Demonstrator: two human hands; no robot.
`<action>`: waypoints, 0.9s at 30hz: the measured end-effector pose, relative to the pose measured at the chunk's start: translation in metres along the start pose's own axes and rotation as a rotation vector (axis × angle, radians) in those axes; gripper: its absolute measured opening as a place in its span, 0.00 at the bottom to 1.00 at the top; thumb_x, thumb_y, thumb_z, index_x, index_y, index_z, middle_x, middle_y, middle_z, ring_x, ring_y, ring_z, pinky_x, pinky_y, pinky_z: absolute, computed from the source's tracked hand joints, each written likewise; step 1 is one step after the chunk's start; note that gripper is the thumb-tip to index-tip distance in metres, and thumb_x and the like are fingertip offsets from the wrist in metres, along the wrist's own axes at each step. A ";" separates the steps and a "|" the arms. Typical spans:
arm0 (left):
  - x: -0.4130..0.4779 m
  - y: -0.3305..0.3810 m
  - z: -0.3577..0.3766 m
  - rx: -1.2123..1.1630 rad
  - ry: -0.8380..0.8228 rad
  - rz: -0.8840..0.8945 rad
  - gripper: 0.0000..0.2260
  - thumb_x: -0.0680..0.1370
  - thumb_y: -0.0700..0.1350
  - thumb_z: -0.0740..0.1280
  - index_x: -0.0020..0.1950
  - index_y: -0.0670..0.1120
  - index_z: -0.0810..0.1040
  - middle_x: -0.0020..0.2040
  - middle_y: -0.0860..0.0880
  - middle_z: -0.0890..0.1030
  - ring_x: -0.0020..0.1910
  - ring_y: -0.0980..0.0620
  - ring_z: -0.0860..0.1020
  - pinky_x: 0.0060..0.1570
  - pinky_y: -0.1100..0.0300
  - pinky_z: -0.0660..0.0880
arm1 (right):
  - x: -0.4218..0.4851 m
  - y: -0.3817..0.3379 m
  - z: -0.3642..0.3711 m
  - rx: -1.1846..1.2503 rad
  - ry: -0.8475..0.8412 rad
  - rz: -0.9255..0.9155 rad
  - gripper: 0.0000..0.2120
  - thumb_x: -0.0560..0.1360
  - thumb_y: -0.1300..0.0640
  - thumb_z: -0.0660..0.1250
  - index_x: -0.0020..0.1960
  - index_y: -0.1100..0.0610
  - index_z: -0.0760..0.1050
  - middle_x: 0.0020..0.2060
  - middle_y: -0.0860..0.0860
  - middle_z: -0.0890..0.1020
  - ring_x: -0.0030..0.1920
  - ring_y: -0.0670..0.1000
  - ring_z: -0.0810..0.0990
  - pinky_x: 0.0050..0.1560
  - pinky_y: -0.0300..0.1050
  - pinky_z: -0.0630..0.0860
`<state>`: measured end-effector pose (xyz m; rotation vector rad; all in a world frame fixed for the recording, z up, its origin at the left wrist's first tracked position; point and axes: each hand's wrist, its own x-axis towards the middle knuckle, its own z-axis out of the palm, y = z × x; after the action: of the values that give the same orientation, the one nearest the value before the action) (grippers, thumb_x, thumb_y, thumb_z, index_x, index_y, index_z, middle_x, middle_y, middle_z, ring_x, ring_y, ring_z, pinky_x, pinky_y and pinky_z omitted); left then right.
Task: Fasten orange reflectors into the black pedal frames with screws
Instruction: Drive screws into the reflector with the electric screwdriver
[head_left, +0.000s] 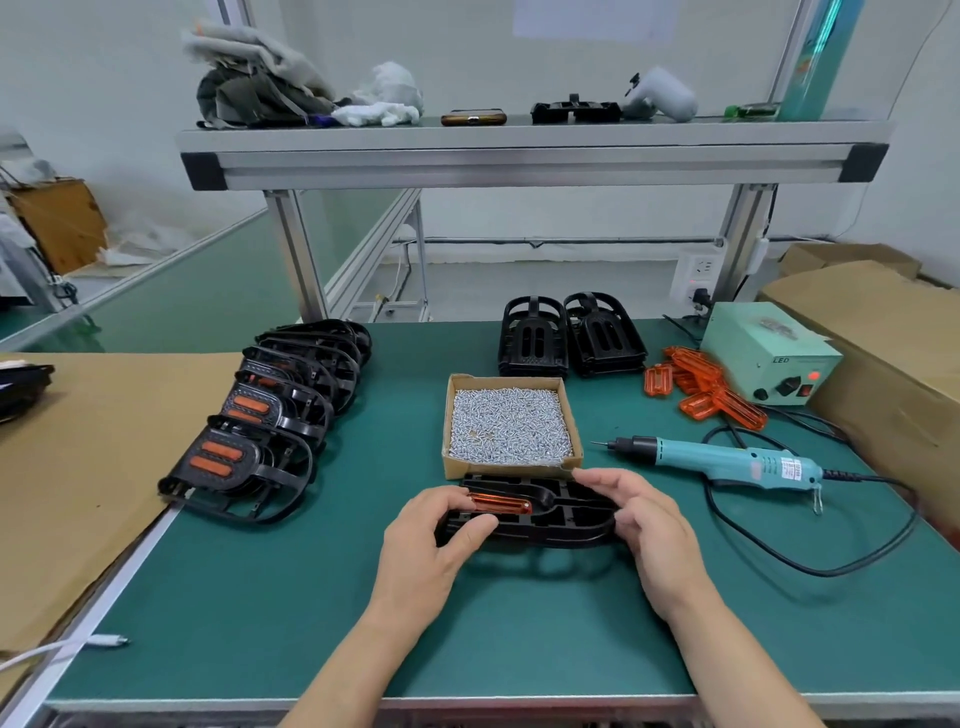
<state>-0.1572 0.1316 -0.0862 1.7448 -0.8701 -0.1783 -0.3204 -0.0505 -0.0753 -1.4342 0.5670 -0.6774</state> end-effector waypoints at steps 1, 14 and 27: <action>0.000 0.000 0.000 0.002 0.001 0.004 0.13 0.71 0.64 0.69 0.48 0.58 0.80 0.52 0.60 0.82 0.54 0.53 0.80 0.57 0.50 0.76 | 0.000 -0.001 -0.001 0.021 -0.008 0.002 0.27 0.65 0.66 0.53 0.56 0.57 0.84 0.57 0.53 0.85 0.63 0.55 0.80 0.65 0.56 0.74; 0.001 0.006 -0.010 -0.191 0.180 -0.115 0.07 0.74 0.50 0.75 0.50 0.58 0.80 0.48 0.58 0.84 0.50 0.59 0.81 0.50 0.70 0.75 | -0.006 0.003 0.009 -0.252 -0.051 -0.148 0.18 0.77 0.69 0.69 0.57 0.48 0.84 0.56 0.43 0.85 0.60 0.42 0.82 0.61 0.35 0.74; -0.006 0.011 -0.001 0.288 0.377 0.376 0.35 0.67 0.38 0.80 0.68 0.48 0.66 0.66 0.41 0.66 0.67 0.52 0.65 0.71 0.63 0.61 | -0.002 0.002 0.013 -0.124 0.092 -0.012 0.08 0.81 0.57 0.68 0.46 0.54 0.85 0.44 0.52 0.88 0.41 0.50 0.87 0.58 0.56 0.80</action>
<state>-0.1664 0.1353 -0.0776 1.7597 -0.9541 0.5319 -0.3122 -0.0401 -0.0766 -1.5287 0.6833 -0.7309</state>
